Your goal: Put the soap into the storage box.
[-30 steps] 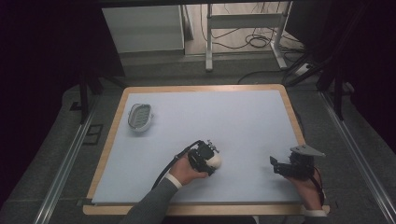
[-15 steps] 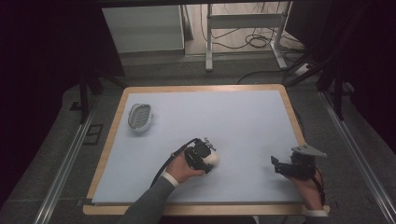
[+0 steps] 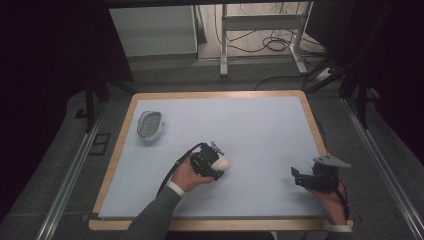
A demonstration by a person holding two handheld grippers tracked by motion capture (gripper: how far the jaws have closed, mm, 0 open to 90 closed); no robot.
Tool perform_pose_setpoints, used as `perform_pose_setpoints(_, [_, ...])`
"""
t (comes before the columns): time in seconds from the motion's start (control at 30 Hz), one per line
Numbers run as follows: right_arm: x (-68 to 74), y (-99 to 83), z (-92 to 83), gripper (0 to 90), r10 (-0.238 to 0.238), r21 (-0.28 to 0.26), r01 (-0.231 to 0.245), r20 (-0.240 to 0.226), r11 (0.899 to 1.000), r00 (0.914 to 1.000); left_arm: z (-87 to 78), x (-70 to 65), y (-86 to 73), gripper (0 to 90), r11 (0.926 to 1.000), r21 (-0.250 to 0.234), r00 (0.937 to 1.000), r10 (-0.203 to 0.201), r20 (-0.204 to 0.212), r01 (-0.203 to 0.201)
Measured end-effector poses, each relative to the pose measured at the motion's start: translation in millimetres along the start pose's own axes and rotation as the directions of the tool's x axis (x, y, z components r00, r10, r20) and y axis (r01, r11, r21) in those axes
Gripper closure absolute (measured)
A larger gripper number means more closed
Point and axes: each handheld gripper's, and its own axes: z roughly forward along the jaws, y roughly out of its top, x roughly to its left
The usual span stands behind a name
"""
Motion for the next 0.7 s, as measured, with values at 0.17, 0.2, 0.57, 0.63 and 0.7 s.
perform_pose_setpoints(0.17, [-0.7,-0.2,-0.1,6.4,-0.001,0.001,0.001,0.001,1.0,1.0,-3.9,8.7,-0.7,49.7,0.9999,-0.002,0.9999,-0.017,-0.003,0.017])
perform_pose_setpoints(0.2, [-0.7,-0.2,-0.1,6.4,-0.001,0.001,0.001,0.001,1.0,1.0,-4.3,9.8,-0.8,49.7,0.9998,0.0,0.9998,-0.019,0.0,0.019])
perform_pose_setpoints(0.57, [-1.9,-0.7,0.5,6.5,-0.002,0.004,0.002,0.004,1.0,1.0,-14.3,30.0,-7.1,49.7,0.9983,0.002,0.9981,-0.059,-0.017,0.059])
perform_pose_setpoints(0.63, [-1.9,-0.8,0.7,6.5,0.001,0.005,-0.001,0.006,1.0,1.0,-17.1,33.2,-8.0,49.7,0.9979,-0.001,0.9975,-0.065,-0.025,0.065])
perform_pose_setpoints(0.7, [-2.2,-0.9,0.8,6.4,0.003,0.006,-0.003,0.007,1.0,1.0,-20.0,36.2,-8.9,49.7,0.9973,-0.007,0.9968,-0.073,-0.032,0.073])
